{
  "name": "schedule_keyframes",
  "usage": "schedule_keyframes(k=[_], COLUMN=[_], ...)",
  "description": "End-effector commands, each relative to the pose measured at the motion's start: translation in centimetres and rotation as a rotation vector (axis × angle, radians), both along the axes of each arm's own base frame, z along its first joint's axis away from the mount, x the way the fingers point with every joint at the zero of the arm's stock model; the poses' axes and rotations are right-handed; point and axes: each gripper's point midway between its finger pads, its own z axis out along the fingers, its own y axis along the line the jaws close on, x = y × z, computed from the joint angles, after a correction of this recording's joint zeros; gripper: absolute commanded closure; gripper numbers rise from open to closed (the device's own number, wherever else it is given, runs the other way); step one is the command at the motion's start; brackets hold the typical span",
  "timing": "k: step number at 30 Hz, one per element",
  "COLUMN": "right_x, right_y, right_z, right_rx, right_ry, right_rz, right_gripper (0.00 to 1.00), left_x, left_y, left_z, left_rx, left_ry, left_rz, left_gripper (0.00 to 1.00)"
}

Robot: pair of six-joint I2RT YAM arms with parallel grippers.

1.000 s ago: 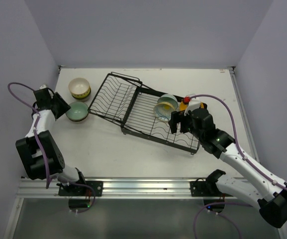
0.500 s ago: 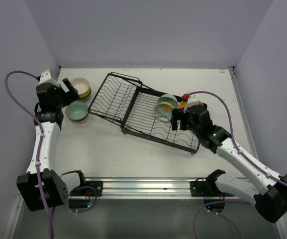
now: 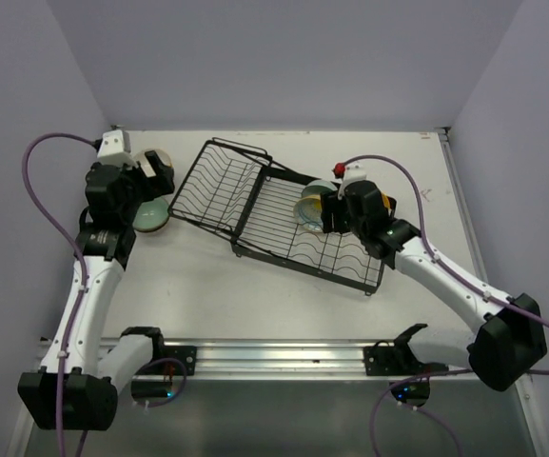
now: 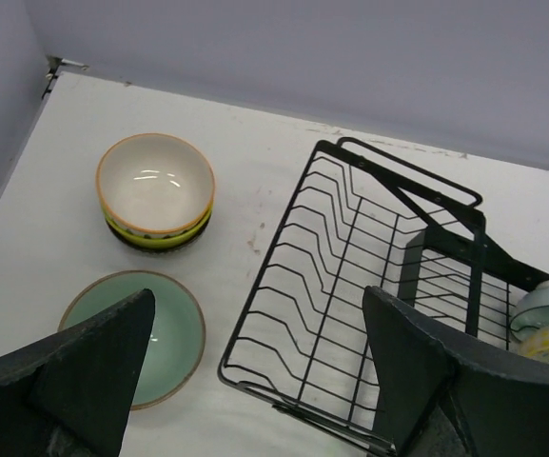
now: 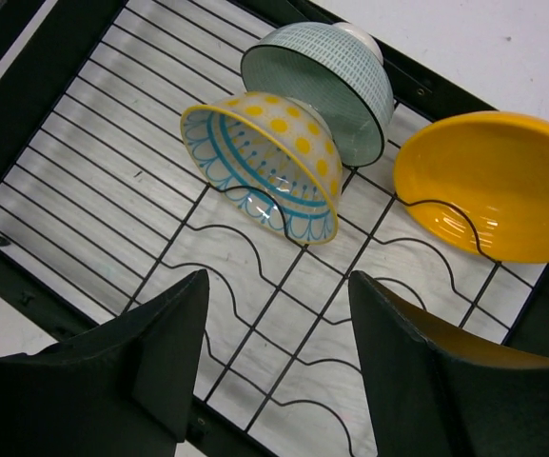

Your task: Unload the bowls from the dish rack

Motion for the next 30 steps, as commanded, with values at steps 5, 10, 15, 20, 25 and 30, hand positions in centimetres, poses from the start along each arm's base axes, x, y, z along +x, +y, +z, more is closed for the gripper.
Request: schedule_keyframes(k=[5, 10, 15, 20, 25, 30], right_x=[3.5, 4.9, 5.6, 6.5, 7.4, 8.1], right_y=[0.3, -0.3, -1.2, -1.1, -0.7, -0.6], right_z=[0.1, -1.3, -2.6, -4.6, -5.3, -6.3], right_rx=[-0.057, -0.089, -0.152, -0.188, -0.182, -0.203], right_ry=[-0.068, -0.085, -0.089, -0.061, -0.074, -0.074], right_rz=[-0.037, -0.097, -0.133, -0.131, -0.139, -0.138], right_gripper=[0.39, 0.44, 0.46, 0.47, 0.5, 0.57], left_x=[-1.3, -1.9, -1.8, -1.9, -2.0, -1.9], left_y=[-1.5, -1.8, -2.8, -2.8, -2.1, -2.1], left_z=[0.8, 0.3, -0.2, -0.4, -0.1, -0.2], left_rx=[-0.009, 0.003, -0.015, -0.017, -0.001, 0.0], left_ry=[-0.051, -0.079, -0.065, -0.06, -0.067, -0.065], left_rz=[-0.036, -0.04, -0.088, -0.085, -0.051, -0.053], left_gripper=[0.01, 0.0, 0.0, 0.0, 0.0, 0.0])
